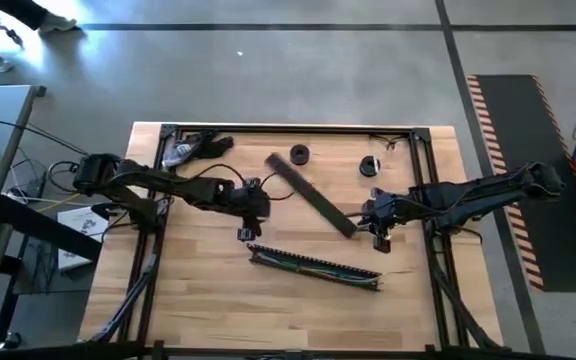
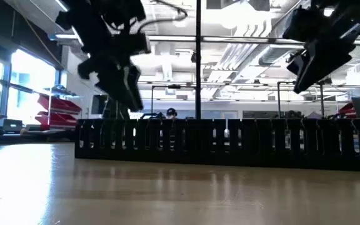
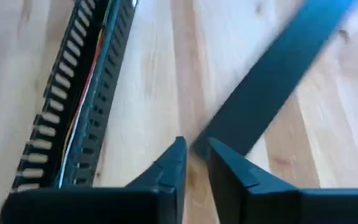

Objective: Ziptie cables
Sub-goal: Close the black cable duct

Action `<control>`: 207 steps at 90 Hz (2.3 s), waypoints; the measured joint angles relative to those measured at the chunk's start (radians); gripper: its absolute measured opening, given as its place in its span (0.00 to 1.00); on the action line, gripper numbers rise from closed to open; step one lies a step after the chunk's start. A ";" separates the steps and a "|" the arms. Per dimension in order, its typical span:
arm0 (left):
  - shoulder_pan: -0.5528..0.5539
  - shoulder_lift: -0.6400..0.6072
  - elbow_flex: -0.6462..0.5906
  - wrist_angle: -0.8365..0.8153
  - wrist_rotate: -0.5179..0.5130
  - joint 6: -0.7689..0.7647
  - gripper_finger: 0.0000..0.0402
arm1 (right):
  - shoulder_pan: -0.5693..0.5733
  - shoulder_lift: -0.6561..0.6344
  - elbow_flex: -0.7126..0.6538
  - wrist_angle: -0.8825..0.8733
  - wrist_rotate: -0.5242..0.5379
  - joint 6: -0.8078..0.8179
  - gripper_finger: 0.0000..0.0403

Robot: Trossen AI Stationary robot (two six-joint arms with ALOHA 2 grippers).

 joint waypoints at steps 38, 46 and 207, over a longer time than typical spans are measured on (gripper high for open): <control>-0.005 0.012 -0.007 0.030 0.007 -0.100 0.47 | -0.026 0.162 0.000 0.236 0.129 0.016 0.45; -0.021 0.012 -0.007 0.032 0.006 -0.135 0.47 | -0.037 0.264 0.000 0.319 0.162 -0.002 0.58; -0.175 0.025 -0.006 0.417 -0.105 -0.290 0.60 | -0.109 0.274 -0.412 0.950 0.066 -0.133 0.65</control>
